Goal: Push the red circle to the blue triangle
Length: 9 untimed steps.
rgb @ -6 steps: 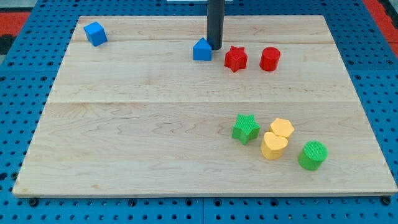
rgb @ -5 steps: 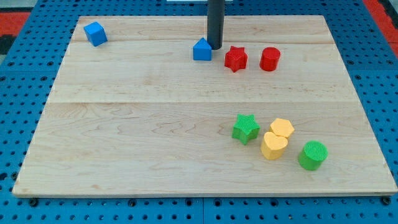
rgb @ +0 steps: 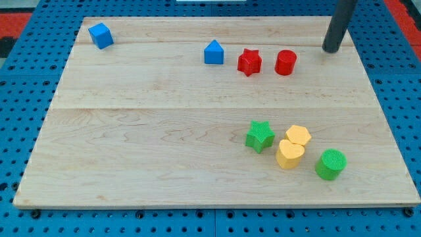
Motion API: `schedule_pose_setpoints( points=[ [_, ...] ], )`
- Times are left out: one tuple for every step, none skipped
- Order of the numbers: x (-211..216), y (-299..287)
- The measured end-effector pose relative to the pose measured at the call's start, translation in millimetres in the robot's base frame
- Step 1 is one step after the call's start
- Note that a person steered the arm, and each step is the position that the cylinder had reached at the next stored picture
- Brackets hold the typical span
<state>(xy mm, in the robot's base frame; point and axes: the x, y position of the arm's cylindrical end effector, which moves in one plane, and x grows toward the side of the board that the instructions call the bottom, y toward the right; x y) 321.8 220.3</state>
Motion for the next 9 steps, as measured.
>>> schedule_pose_setpoints(
  points=[
    [37,-32],
    [39,-89],
    [-11,-119],
    [-36,-103],
    [-43,-56],
    [-57,-53],
    [-59,-103],
    [-59,-193],
    [-57,-150]
  ],
)
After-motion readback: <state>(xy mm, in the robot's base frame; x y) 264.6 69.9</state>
